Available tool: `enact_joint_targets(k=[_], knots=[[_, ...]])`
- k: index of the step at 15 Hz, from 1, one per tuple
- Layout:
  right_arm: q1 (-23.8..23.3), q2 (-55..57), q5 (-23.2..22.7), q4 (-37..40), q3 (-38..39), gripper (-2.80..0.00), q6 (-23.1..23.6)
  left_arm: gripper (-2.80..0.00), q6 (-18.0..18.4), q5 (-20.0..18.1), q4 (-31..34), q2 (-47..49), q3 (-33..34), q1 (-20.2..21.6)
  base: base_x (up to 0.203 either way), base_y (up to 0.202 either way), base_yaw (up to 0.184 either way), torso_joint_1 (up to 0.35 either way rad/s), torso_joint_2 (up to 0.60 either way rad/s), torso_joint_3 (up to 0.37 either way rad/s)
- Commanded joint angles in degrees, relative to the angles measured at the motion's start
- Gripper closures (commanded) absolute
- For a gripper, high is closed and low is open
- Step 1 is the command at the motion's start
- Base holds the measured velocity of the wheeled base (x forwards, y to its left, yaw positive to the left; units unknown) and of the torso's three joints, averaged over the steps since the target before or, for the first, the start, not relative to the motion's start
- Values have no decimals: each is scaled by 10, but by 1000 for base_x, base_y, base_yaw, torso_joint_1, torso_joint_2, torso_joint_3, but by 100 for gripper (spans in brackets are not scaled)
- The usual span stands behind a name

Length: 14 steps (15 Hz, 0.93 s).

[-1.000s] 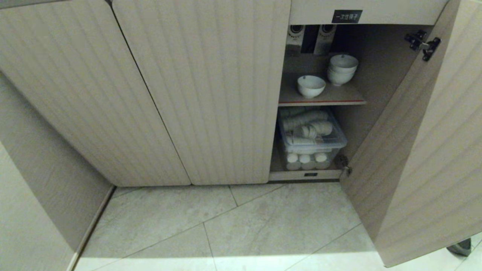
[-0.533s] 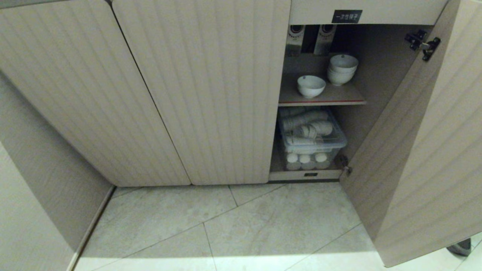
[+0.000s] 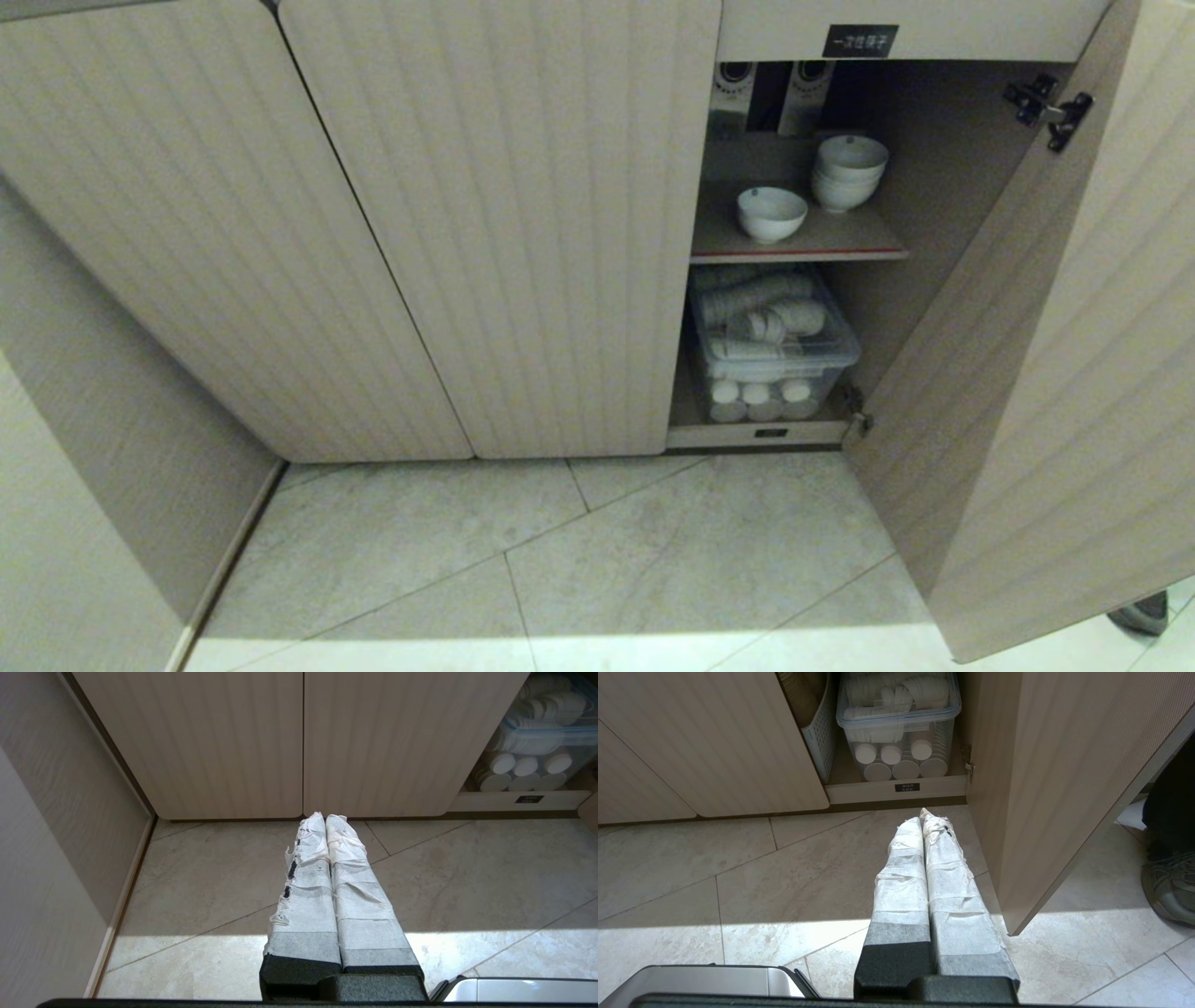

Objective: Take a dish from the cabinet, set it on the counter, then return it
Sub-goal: Take the bowl from the cabinet

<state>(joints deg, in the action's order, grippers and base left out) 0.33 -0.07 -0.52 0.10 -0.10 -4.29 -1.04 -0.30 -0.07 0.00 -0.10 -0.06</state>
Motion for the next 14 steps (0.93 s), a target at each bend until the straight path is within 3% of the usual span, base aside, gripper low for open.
enact_joint_targets(k=[1,3,14], knots=[[0,1,0,0,0,0,0,0,0,0,0,0,0,0,0,0,0,0,0,0],[0,1,0,0,0,0,0,0,0,0,0,0,0,0,60,0,-1,4,1,1],[0,1,0,0,0,0,0,0,-1,0,0,0,0,0,197,0,1,3,3,2]])
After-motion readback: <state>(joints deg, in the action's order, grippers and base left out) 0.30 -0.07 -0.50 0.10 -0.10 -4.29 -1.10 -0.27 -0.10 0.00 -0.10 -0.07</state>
